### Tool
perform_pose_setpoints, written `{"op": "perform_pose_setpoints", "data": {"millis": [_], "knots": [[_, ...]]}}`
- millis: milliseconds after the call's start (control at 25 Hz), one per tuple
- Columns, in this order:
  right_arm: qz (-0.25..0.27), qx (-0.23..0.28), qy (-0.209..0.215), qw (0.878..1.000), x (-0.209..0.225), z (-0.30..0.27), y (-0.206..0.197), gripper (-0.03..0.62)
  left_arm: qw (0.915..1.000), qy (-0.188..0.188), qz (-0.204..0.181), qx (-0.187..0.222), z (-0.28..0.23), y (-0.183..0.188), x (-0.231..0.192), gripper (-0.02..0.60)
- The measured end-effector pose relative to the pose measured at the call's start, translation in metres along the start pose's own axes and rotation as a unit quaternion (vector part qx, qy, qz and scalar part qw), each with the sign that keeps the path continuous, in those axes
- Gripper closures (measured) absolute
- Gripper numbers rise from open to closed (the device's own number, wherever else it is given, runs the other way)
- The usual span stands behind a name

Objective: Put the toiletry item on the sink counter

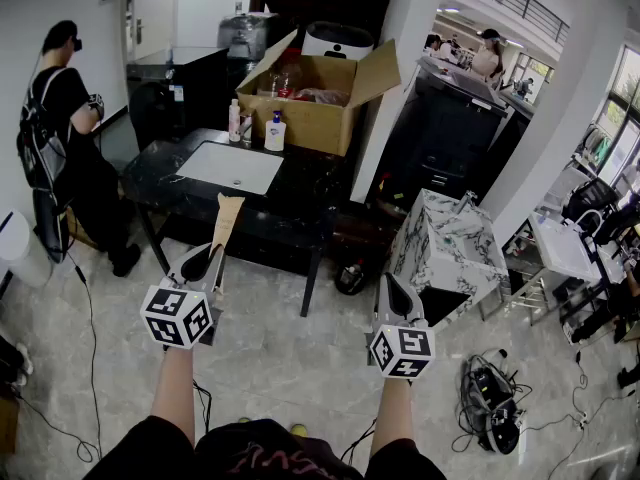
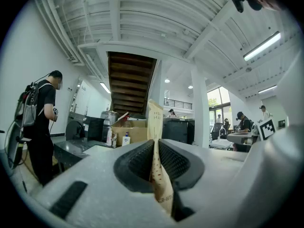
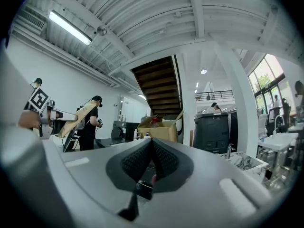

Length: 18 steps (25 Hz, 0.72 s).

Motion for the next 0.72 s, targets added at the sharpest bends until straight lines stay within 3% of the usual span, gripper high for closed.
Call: {"op": "perform_pose_setpoints", "data": {"millis": [720], "knots": [[-0.004, 0.008, 0.01, 1.0, -0.011, 0.007, 0.007, 0.592, 1.0, -0.005, 0.006, 0.001, 0.013, 0.003, -0.002, 0.551]]}}
Point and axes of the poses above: the fingertips, and each gripper's own axes: z backward along the fingers, x to its right, y out of its top, the point moved 10 cm from there along z, backward along the fingers, and after that the axes turned 3 degrees about -x, right-handed, at the moved point
